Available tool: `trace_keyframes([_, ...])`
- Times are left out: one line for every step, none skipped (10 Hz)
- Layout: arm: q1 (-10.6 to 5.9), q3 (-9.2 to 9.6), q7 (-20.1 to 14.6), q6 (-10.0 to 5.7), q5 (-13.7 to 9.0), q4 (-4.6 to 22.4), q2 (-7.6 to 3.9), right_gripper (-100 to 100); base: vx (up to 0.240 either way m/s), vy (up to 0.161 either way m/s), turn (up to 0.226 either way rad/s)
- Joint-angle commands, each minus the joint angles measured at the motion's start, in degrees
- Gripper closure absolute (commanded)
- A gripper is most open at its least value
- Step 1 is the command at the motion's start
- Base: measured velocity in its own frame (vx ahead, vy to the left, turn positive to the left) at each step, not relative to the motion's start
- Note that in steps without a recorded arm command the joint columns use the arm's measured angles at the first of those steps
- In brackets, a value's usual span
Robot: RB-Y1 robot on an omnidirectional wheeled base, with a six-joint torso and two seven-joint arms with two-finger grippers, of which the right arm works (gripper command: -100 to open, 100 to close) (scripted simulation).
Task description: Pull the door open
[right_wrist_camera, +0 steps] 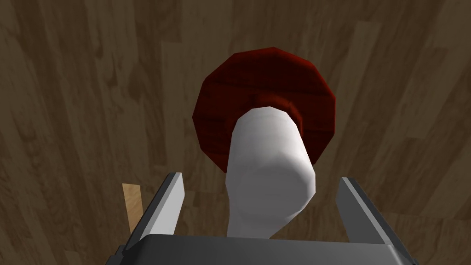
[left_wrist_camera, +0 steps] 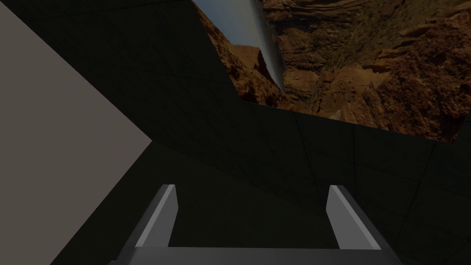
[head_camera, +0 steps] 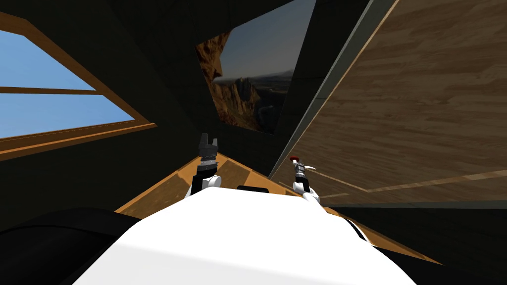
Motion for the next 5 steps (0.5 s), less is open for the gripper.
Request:
trace_keyframes([-0.02,0.02,0.02,-0.01,0.01,0.06,0.02,100,-0.012,0.004,-0.007])
trace_keyframes([-0.02,0.02,0.02,-0.01,0.01,0.06,0.02,100,-0.030,0.010,-0.009])
trace_keyframes([-0.02,0.02,0.02,-0.01,0.01,0.06,0.02,100,-0.025,0.007,0.004])
trace_keyframes([-0.02,0.02,0.02,-0.01,0.01,0.06,0.02,100,-0.016,0.003,0.003])
trace_keyframes([-0.02,0.02,0.02,-0.01,0.01,0.06,0.02,100,-0.007,0.001,0.000])
